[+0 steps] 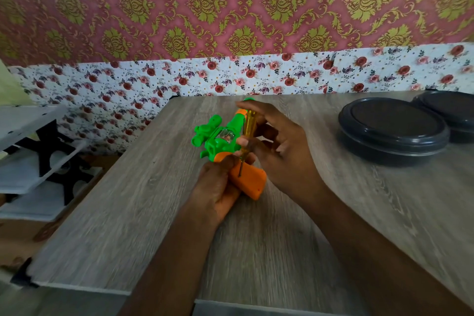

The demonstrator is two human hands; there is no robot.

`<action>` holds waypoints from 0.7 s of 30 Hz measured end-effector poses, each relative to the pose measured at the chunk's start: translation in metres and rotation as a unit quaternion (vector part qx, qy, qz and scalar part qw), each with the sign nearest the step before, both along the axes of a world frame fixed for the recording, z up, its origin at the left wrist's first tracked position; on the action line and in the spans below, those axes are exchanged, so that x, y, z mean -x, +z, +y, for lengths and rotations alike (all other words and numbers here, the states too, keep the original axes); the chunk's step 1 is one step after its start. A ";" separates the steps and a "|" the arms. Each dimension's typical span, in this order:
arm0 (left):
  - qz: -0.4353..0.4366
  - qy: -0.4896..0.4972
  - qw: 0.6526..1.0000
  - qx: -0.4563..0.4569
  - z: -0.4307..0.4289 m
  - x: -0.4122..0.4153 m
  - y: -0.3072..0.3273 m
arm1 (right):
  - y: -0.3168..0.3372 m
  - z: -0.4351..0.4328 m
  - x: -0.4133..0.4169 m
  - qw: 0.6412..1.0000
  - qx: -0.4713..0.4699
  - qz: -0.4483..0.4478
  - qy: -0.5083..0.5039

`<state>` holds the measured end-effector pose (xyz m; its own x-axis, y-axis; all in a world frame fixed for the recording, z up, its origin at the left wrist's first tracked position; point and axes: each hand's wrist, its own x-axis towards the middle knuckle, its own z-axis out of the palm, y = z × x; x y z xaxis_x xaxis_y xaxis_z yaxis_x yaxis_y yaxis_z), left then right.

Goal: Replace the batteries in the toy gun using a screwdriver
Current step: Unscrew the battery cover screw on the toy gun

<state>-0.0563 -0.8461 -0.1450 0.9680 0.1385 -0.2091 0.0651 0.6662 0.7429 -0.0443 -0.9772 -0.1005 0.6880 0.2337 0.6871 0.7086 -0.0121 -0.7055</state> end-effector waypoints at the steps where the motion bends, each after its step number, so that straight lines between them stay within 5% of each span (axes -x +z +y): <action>1: -0.001 0.001 1.000 -0.001 0.000 0.000 0.000 | 0.000 -0.001 0.000 1.000 0.001 -0.003 0.004; 15: -0.011 -0.023 1.000 0.012 0.004 -0.006 -0.005 | -0.002 -0.010 -0.005 0.995 -0.055 -0.055 -0.065; 21: 0.036 -0.002 0.998 0.054 0.009 -0.005 0.005 | -0.027 -0.017 -0.030 0.979 0.100 -0.112 -0.138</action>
